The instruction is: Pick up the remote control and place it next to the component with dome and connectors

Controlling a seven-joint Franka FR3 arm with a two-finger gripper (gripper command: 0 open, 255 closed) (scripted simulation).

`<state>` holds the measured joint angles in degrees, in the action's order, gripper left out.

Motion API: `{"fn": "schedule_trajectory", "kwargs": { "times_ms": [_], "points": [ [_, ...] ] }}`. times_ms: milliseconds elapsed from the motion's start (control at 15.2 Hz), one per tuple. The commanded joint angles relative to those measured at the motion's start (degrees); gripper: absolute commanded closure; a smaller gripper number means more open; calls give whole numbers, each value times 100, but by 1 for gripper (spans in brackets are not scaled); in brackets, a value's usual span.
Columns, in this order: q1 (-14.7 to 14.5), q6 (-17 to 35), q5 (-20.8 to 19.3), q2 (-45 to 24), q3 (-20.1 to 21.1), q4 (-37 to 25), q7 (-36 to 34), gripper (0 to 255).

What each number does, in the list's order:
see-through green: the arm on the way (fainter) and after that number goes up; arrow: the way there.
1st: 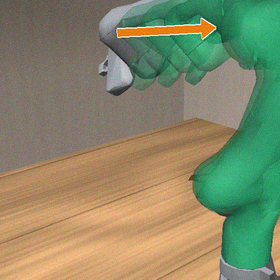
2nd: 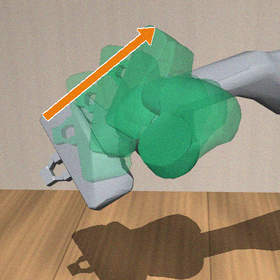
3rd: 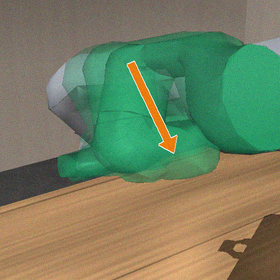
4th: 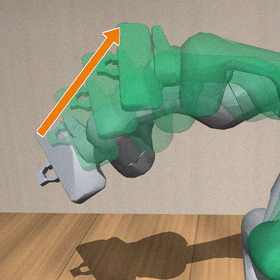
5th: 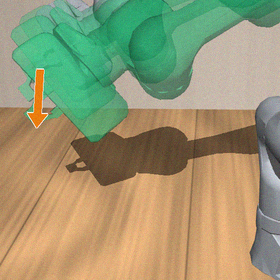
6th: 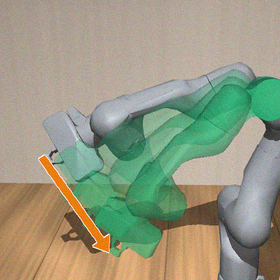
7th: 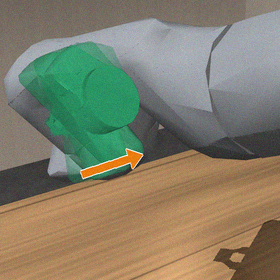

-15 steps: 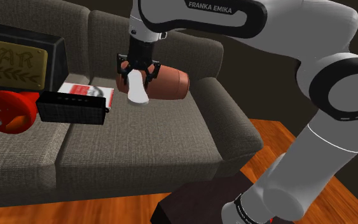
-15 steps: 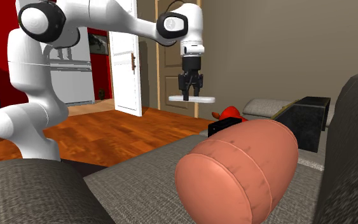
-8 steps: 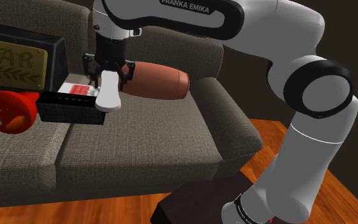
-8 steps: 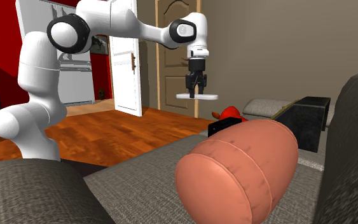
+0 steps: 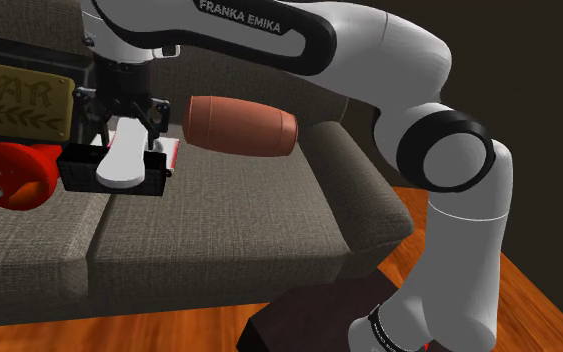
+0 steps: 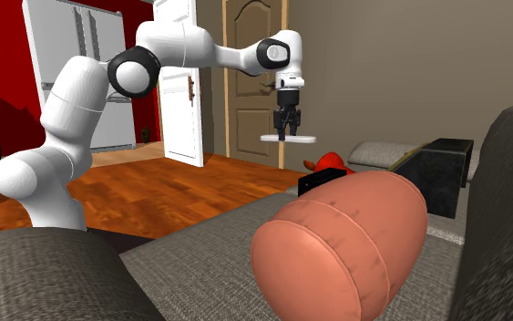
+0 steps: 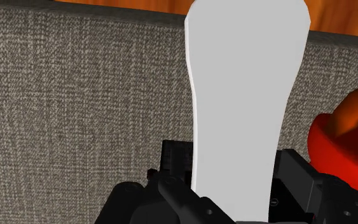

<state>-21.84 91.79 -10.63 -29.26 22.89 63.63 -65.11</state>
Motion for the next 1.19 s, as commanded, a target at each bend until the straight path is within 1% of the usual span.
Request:
{"fn": "schedule_trajectory", "kwargs": {
  "times_ms": [0, 528, 1122],
  "points": [
    [18, 154, 6, 30, 3, 181, -22, 255],
    [130, 834, 31, 134, -1, 969, -47, 255],
    [194, 1512, 3, 107, -24, 1630, -85, 255]
  ]
}}
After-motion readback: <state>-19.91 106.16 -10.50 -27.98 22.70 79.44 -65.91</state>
